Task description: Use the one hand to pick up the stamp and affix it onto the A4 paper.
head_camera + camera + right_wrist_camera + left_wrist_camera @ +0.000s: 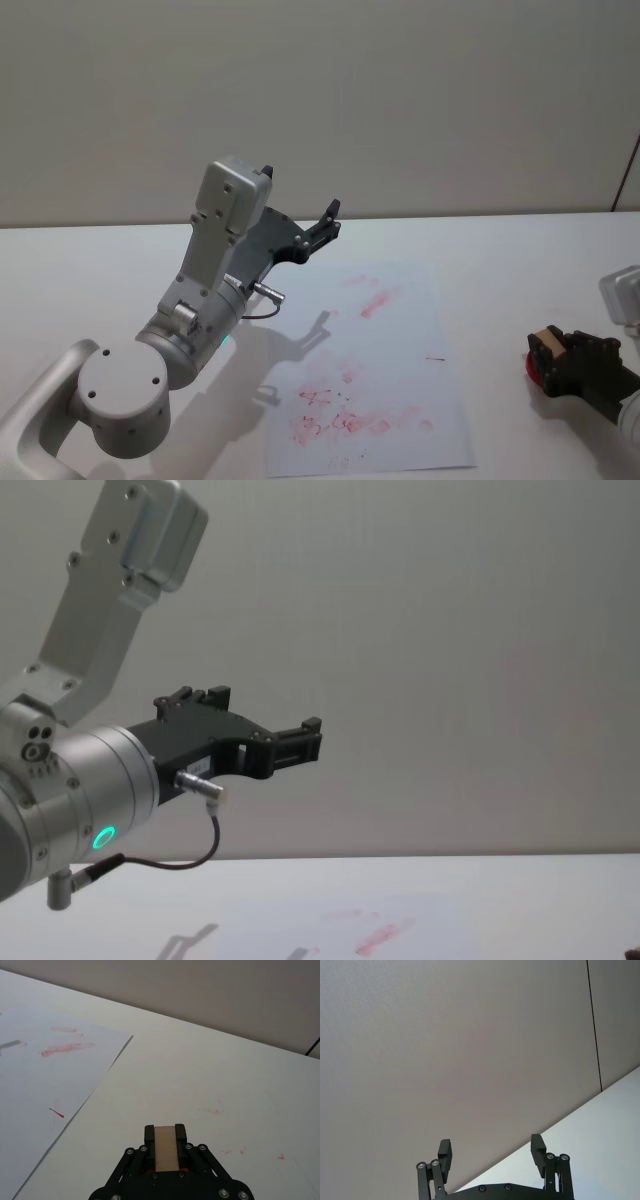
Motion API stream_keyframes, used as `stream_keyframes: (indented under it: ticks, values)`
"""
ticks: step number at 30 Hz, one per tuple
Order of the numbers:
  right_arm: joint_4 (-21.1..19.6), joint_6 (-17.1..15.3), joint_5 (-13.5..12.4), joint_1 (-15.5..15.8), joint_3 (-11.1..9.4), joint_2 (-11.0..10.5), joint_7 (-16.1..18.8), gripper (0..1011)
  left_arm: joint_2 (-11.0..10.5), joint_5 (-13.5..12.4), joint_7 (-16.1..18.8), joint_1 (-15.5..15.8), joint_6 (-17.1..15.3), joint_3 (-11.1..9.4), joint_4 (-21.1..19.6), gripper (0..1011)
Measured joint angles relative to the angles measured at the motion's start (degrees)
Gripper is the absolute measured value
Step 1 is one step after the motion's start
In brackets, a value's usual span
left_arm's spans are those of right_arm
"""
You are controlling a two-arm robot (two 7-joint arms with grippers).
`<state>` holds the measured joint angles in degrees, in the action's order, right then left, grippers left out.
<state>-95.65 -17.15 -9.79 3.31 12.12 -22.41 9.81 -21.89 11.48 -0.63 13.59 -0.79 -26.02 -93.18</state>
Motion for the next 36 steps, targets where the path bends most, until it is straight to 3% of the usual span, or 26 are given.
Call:
stream_keyframes:
  ticks: [11, 21, 36]
  values:
    - [-0.3, 0.9, 0.2, -0.1, 0.0, 0.0, 0.7, 219, 0.0, 0.0, 0.0, 0.0, 0.0, 0.0, 0.0, 1001]
    - [-2.7, 2.6, -0.1, -1.4, 0.6, 0.8, 4.5, 219, 0.0, 0.0, 0.0, 0.0, 0.0, 0.0, 0.0, 1001]
    - [-2.7, 2.4, 0.3, -6.1, 3.9, 5.4, 13.3, 219, 0.0, 0.0, 0.0, 0.0, 0.0, 0.0, 0.0, 1001]
